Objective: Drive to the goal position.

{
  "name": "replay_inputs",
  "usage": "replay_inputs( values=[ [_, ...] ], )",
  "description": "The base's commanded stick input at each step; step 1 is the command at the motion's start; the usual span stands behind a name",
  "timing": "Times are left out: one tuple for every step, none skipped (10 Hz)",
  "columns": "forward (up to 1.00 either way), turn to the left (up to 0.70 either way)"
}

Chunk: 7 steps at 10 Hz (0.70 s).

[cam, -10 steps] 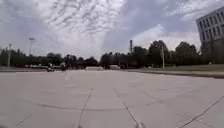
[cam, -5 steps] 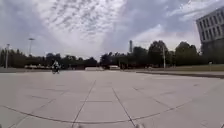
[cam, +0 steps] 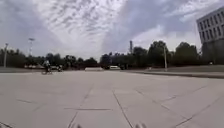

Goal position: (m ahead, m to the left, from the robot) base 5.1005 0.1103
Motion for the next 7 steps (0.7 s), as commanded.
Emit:
replay_inputs(
  values=[
    [0.7, 0.0],
    [0.7, 0.0],
    [0.7, 0.0],
    [0.7, 0.0],
    [0.7, 0.0],
    [0.7, 0.0],
    [0.7, 0.0]
  ],
)
